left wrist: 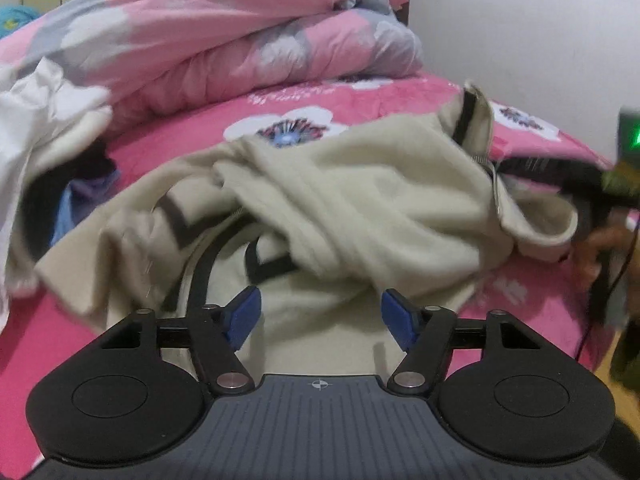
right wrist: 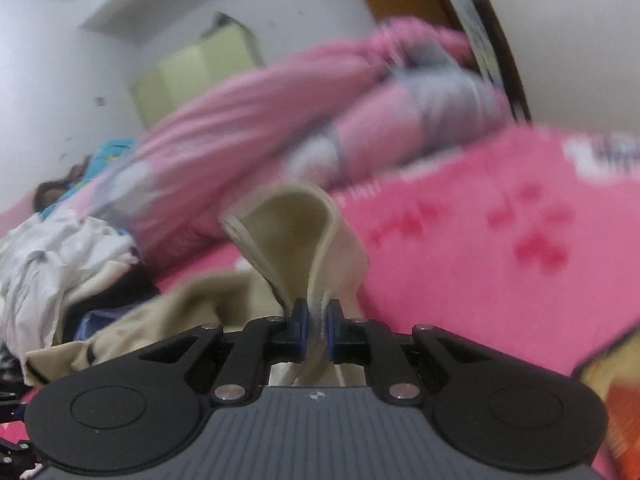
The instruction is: Fold clothes
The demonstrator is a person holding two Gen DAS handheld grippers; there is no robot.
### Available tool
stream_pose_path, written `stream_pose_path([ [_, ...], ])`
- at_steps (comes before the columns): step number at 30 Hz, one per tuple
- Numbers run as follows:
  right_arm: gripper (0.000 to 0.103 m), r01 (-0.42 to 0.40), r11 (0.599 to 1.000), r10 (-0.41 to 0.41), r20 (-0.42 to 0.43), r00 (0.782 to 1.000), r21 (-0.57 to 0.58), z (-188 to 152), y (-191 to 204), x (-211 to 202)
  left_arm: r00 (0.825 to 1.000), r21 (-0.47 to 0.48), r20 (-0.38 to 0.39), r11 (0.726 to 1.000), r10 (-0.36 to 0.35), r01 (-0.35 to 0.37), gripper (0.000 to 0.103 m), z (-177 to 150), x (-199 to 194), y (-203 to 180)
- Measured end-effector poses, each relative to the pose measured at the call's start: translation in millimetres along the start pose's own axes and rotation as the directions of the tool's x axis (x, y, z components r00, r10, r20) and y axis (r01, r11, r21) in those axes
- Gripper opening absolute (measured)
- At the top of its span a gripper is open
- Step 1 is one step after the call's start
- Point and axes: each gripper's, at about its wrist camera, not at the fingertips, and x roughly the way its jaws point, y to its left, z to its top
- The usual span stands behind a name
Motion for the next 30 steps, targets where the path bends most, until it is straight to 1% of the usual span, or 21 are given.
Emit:
stream_pose_path([
  [3,0.010,0.010,1.000,-0.010,-0.004,1.000,0.024,-15,-6,12,1.000,-0.005,-0.011,1.000,-0.023,0.023,0.067,9,14,-6],
  [5,0.010,0.006,0.999,-0.007,0.013,1.000,0.037,-17,-8,12,0.999,0.002,-0.046,1.000,-0.021,0.021,0.057,11,29,-11],
  [7,0.010,0.000,0.999,-0.001,0.022,1.000,0.054,-18,-9,11,0.999,0.007,-0.050,1.000,-0.013,0.013,0.042,12,35,-15],
  [8,0.010,-0.004,0.998,0.003,0.026,1.000,0.061,-19,-11,10,0.999,0.000,-0.045,1.000,-0.011,0.011,0.037,13,36,-17],
  [9,0.010,-0.011,0.998,0.009,0.027,1.000,0.070,-18,-14,10,0.999,-0.014,-0.037,1.000,-0.012,0.011,0.030,14,34,-17],
  [10,0.010,-0.017,0.997,0.015,0.029,0.999,0.079,-16,-16,11,1.000,-0.027,-0.026,1.000,-0.009,0.008,0.024,15,31,-18],
  [11,0.010,-0.024,0.996,0.022,0.029,0.999,0.087,-14,-18,11,1.000,-0.035,-0.013,0.999,-0.003,0.002,0.022,16,26,-18],
  [13,0.010,-0.037,0.994,0.034,0.032,0.999,0.104,-15,-22,11,1.000,-0.042,0.018,0.999,0.007,-0.007,0.013,20,13,-19],
  [16,0.010,-0.053,0.990,0.049,0.036,0.998,0.128,-16,-26,12,0.998,-0.049,0.055,0.999,0.012,-0.009,0.009,29,-4,-14],
  [20,0.010,-0.064,0.988,0.059,0.041,0.997,0.140,-17,-28,11,0.997,-0.116,0.075,0.993,-0.012,0.021,0.005,41,-20,6],
  [23,0.010,-0.074,0.986,0.068,0.044,0.997,0.151,-18,-30,12,0.992,-0.157,0.122,0.987,-0.027,0.046,0.005,53,-36,22],
  [24,0.010,-0.077,0.985,0.071,0.045,0.996,0.156,-18,-31,12,0.990,-0.169,0.138,0.985,-0.019,0.043,0.005,58,-41,27],
  [25,0.010,-0.079,0.984,0.073,0.046,0.996,0.159,-18,-31,12,0.987,-0.179,0.158,0.984,0.003,0.026,0.005,62,-46,32],
  [28,0.010,-0.085,0.983,0.078,0.047,0.996,0.166,-19,-32,12,0.974,-0.229,0.222,0.974,0.055,-0.003,0.005,79,-58,54],
  [30,0.010,-0.087,0.982,0.080,0.048,0.996,0.168,-19,-33,13,0.963,-0.260,0.251,0.965,0.095,-0.027,0.005,93,-60,68],
])
